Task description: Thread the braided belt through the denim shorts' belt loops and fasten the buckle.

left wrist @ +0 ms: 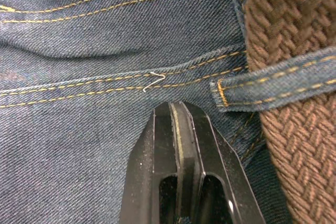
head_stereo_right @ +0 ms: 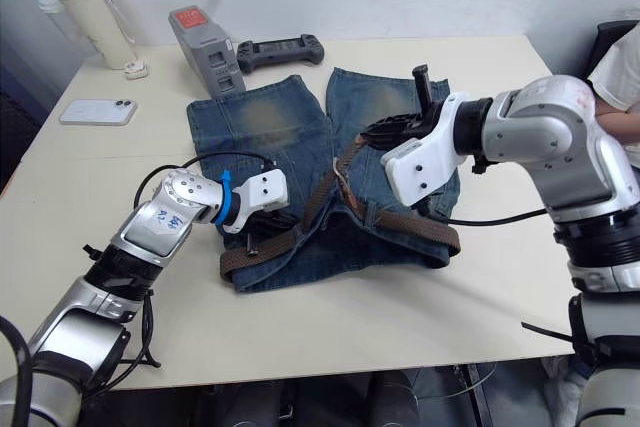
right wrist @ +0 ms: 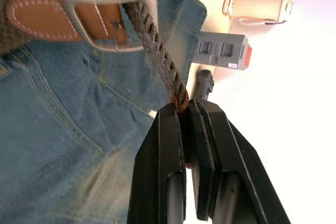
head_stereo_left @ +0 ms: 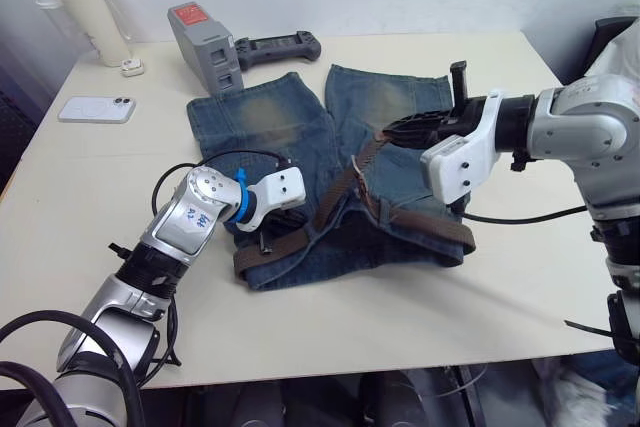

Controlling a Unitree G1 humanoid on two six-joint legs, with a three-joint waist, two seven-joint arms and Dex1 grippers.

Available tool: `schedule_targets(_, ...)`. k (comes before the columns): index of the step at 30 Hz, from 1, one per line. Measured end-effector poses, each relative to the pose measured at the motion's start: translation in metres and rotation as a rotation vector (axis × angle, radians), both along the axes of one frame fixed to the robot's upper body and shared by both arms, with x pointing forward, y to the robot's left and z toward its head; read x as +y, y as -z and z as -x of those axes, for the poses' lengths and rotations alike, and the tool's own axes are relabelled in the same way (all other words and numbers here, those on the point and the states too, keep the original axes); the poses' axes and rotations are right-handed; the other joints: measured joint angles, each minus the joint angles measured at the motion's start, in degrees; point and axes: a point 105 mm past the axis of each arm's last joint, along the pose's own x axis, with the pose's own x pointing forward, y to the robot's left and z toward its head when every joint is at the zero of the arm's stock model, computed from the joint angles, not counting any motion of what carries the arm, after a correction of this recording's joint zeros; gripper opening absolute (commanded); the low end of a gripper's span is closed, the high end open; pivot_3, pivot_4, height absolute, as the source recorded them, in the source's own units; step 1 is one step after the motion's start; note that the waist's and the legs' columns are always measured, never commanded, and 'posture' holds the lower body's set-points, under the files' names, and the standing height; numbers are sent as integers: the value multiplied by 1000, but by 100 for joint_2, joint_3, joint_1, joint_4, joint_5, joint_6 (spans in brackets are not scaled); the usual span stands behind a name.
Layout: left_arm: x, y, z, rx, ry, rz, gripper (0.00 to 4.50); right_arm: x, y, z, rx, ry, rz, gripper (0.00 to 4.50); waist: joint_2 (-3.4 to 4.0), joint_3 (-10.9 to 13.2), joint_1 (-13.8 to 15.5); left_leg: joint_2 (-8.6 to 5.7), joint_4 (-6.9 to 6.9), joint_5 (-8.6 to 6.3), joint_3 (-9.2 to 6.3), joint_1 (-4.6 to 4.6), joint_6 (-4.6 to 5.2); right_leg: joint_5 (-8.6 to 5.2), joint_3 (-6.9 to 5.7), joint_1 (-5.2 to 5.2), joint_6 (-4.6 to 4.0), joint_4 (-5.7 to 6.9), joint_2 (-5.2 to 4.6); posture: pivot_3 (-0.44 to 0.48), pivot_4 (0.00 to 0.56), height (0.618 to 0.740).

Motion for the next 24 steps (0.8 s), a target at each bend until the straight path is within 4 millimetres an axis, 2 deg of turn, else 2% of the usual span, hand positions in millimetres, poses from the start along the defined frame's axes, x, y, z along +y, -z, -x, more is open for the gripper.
schedule_targets(3,1,1,0,5,3,0,31,-3,-11,3,-27,-1,34,0,1,-1,-6,1,0,0,1,5,0,0,0,4,0,0,0,0,150,664)
schedule_targets(8,1,1,-1,3,9,1,31,-7,-17,2,-43,0,55,0,3,-2,-6,0,2,0,1,4,0,0,2,3,0,3,0,0,150,664)
schedule_targets(11,1,1,-1,2,13,2,31,-16,-33,-2,-85,33,66,0,4,-2,-6,1,2,0,2,5,0,0,2,2,0,3,0,0,150,664)
schedule_targets(14,2,1,-2,12,9,5,31,-11,-42,1,-121,7,69,0,9,-6,-14,1,1,0,2,6,0,0,2,2,0,3,0,0,150,664)
schedule_targets(20,2,1,-2,17,8,12,31,6,-42,8,-114,-59,31,0,12,-7,-6,1,2,0,2,5,0,0,2,2,0,5,0,0,150,664)
schedule_targets(21,2,1,-3,26,-6,31,31,14,-32,13,-82,-93,5,0,10,-11,-3,1,3,0,0,6,1,0,1,6,0,3,0,0,150,664)
schedule_targets(24,3,-3,-3,134,-92,170,31,17,-11,12,6,-88,-33,0,11,-10,-8,1,5,0,0,-4,1,0,1,-6,0,7,0,0,150,664)
